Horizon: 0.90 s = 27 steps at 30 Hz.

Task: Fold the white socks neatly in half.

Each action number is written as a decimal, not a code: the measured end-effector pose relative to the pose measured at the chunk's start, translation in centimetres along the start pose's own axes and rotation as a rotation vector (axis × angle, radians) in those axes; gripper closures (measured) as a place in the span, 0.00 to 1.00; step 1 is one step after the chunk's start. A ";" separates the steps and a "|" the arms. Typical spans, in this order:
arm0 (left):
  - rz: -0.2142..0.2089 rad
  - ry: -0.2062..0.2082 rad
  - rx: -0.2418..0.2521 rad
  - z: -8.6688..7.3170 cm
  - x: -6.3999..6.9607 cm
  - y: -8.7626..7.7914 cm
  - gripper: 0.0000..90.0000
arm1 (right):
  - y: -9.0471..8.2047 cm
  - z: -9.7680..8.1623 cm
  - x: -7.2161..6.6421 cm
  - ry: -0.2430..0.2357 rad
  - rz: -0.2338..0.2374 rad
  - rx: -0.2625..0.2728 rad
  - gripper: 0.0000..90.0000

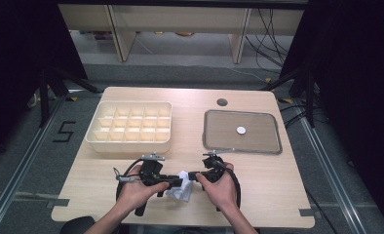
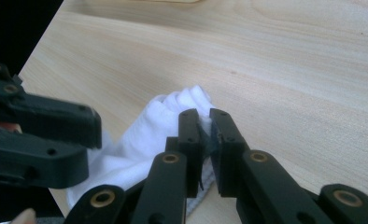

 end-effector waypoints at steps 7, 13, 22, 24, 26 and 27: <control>-0.021 0.011 -0.045 -1.0 0.3 1.0 0.85 | 0.2 -0.1 0.1 -0.013 -0.007 -0.007 0.94; -0.022 0.009 -0.093 -1.8 0.5 1.4 0.87 | 0.2 -0.3 0.1 -0.003 -0.026 -0.018 0.94; -0.022 0.002 -0.120 -2.4 0.1 2.1 0.91 | 0.5 -0.5 0.3 -0.034 -0.026 -0.028 0.94; -0.031 0.008 -0.109 -2.5 -0.1 2.4 0.92 | 0.6 -0.5 0.3 -0.032 -0.026 -0.024 0.94; -0.019 0.006 -0.124 -2.6 0.0 2.4 0.92 | 0.8 -0.6 0.3 -0.027 -0.039 -0.007 0.94; -0.019 0.010 -0.127 -2.6 -0.1 2.5 0.92 | 0.8 -0.6 0.3 -0.030 -0.039 -0.010 0.94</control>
Point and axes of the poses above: each handheld gripper's, and its own axes: y roughly forward along the jaws, z roughly out of its top, x roughly to its right, the point moved 5 cm from there along y, roughly forward along the jaws, and after that the axes turned 11 degrees about -z, right-handed, at the moved point
